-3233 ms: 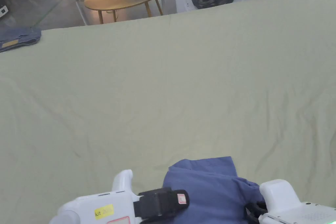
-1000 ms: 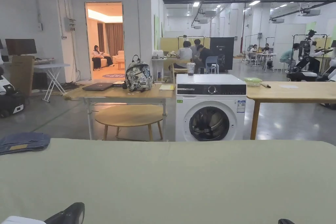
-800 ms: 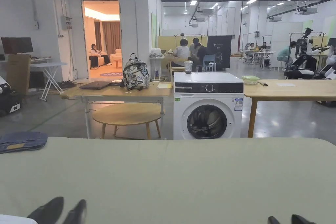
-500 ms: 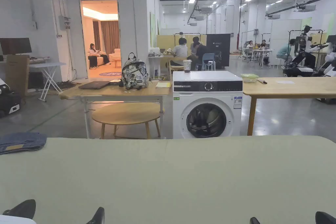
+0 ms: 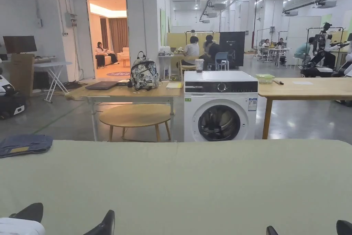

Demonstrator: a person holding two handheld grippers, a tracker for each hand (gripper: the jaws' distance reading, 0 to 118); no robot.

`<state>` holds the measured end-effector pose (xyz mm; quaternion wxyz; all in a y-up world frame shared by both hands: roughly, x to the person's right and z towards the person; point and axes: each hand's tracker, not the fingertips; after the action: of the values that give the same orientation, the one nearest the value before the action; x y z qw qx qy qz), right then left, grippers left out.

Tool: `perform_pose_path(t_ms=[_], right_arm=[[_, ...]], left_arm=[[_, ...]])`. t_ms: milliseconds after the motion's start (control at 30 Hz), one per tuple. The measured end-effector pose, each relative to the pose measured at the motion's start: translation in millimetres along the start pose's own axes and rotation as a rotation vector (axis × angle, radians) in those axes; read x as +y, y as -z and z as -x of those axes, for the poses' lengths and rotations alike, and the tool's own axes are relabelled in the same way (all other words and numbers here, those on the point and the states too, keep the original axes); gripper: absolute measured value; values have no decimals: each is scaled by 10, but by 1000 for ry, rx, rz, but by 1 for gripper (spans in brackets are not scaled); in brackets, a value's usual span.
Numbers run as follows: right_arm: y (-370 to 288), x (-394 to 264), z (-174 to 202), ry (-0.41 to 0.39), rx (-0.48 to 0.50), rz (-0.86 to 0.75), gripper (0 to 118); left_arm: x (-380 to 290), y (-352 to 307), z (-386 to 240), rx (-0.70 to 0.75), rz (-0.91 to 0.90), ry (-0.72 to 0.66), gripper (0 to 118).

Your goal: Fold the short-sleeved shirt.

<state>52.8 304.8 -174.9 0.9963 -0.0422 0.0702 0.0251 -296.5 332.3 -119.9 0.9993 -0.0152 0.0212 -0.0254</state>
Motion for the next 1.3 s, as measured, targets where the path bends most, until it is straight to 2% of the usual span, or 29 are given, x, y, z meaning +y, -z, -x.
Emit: perform_pose_path(t_ms=[600,733,900,1000,1200,1300], right_arm=[[34,24,31,9,47,37,102],[92,-5,44,20,24,63,102],[154,-45,39,-4,-20,87,102],[187,-59,8,63,-33,116,102],[199,-67,-82,185,38,130,102],[256,-55,-75,190,-26,170,102]], left_arm=[[-8,16,-6,-15,5,-23,101],[-22,36,1,-13,16,-26,101],[-39,42,25,-6,22,-40,101],[-25,52,28,-10,22,-57,101],[-34,62,38,-23,23,-73,101],[-54,86,41,-27,34,-87,101]])
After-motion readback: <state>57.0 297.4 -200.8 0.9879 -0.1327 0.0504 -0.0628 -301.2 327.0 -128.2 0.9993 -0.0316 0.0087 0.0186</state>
